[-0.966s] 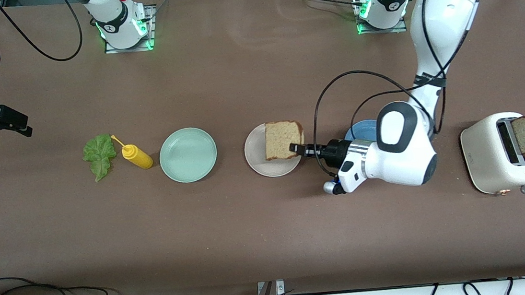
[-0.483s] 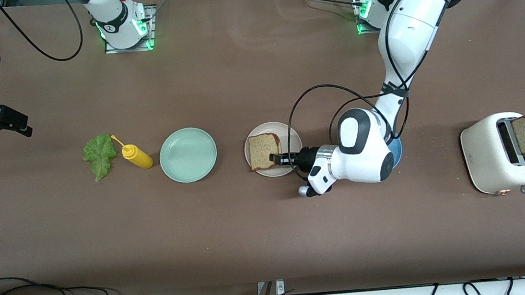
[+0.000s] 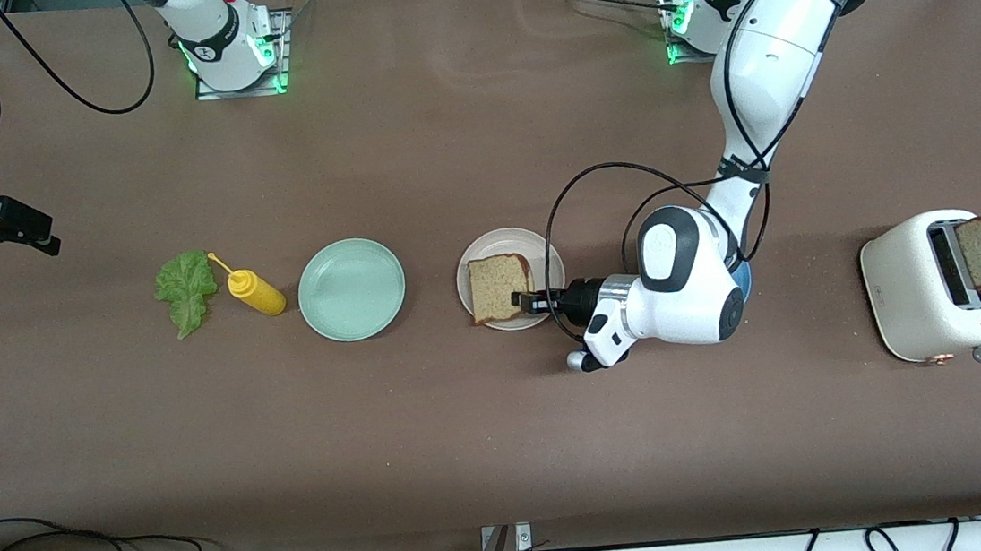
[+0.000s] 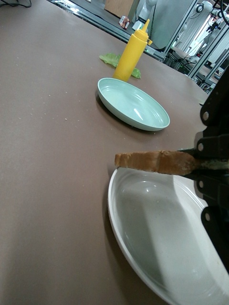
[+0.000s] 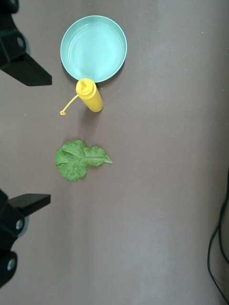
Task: Make sandwich on beige plate with both arms
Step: 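Carry the bread slice over the beige plate and lower it, then release the bread with the left gripper while the right gripper reaches the lettuce, then grasp the lettuce leaf with the right gripper while the left gripper returns, then lift the lettuce leaf with the right gripper toward the beige plate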
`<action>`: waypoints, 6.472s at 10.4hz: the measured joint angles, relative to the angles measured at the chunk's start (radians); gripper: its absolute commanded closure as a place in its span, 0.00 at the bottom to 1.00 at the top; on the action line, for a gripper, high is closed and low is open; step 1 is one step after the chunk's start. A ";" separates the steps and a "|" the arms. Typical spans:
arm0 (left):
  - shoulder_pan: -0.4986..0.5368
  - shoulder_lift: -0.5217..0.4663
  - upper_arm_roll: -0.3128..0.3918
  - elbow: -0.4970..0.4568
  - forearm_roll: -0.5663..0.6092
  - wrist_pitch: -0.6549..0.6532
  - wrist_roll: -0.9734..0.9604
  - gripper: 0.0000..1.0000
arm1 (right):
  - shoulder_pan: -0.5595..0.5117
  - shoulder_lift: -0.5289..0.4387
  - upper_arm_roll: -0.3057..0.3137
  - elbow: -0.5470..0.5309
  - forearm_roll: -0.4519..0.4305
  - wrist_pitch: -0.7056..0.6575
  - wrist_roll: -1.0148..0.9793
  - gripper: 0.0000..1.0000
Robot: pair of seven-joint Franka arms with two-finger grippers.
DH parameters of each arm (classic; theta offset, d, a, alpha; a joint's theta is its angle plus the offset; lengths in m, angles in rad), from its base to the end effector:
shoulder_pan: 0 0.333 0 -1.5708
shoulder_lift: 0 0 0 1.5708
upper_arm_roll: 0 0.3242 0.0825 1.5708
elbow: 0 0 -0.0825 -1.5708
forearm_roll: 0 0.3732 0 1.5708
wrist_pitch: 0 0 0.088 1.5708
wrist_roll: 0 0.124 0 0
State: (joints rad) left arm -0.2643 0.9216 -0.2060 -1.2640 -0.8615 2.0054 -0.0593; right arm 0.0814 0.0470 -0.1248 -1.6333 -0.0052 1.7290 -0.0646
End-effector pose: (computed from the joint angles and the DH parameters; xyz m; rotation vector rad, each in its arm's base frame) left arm 0.6565 -0.3531 0.2178 2.2575 0.1363 -0.4758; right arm 0.5710 -0.0239 0.5748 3.1269 0.0347 0.0757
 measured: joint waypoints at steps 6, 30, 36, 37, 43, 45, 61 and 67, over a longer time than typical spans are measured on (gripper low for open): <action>0.020 0.000 0.002 -0.036 0.000 -0.028 0.056 0.00 | 0.000 0.000 0.000 0.000 0.000 0.000 0.000 0.00; 0.288 -0.223 0.037 -0.032 0.796 -0.224 0.076 0.00 | -0.003 0.175 -0.022 -0.152 -0.020 0.238 0.001 0.00; 0.350 -0.320 0.038 -0.031 0.960 -0.339 0.079 0.00 | -0.038 0.344 -0.034 -0.289 -0.020 0.443 0.001 0.00; 0.355 -0.337 0.038 -0.031 0.963 -0.358 0.079 0.00 | -0.037 0.357 -0.033 -0.304 -0.020 0.443 0.001 0.00; 0.371 -0.473 0.041 -0.029 0.964 -0.445 0.079 0.00 | -0.037 0.415 -0.031 -0.418 -0.019 0.548 0.001 0.25; 0.375 -0.510 0.046 -0.029 0.964 -0.471 0.079 0.00 | -0.037 0.418 -0.031 -0.421 -0.019 0.549 0.001 0.59; 0.229 -0.852 0.168 -0.367 0.916 -0.461 0.016 0.00 | -0.026 0.401 -0.021 -0.065 0.005 0.180 -0.010 0.99; 0.200 -0.879 0.193 -0.340 0.894 -0.532 0.013 0.00 | 0.114 0.381 -0.013 0.251 0.005 -0.208 0.151 0.98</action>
State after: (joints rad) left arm -0.0642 0.0424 -0.0125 -1.6042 0.0327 1.4736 -0.0468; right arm 0.1950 0.4279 -0.1379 -1.3827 0.0000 1.5210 0.0866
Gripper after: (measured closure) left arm 0.000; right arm 0.947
